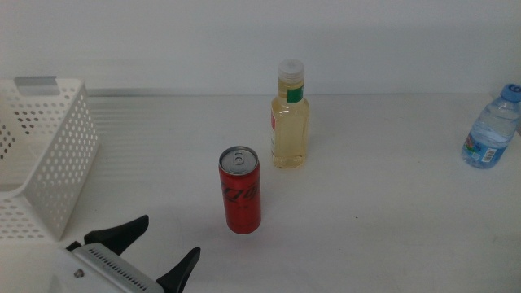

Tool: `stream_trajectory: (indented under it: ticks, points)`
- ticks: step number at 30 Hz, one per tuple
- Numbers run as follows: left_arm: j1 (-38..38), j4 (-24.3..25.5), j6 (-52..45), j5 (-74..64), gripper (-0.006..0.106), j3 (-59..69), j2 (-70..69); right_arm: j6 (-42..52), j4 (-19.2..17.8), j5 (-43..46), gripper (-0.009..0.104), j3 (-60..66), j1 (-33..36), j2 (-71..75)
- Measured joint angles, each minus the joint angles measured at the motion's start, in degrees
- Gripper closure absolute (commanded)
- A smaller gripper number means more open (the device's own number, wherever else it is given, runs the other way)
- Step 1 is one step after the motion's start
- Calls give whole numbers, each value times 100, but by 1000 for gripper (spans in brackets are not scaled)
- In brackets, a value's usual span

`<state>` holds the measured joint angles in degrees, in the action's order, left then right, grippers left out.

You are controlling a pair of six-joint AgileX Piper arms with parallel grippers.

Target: Use arms to grab the bottles and put them into the dustbin to the left of the table.

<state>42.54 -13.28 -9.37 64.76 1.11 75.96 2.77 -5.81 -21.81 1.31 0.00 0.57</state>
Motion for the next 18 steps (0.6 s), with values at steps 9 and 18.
stream_trajectory:
  ticks: [9,18]
  points:
    - [0,5,475,16,10,0,146,0,0,0,21,0,0,0]
    - [0,31,705,32,10,0,223,0,0,0,21,0,0,0]
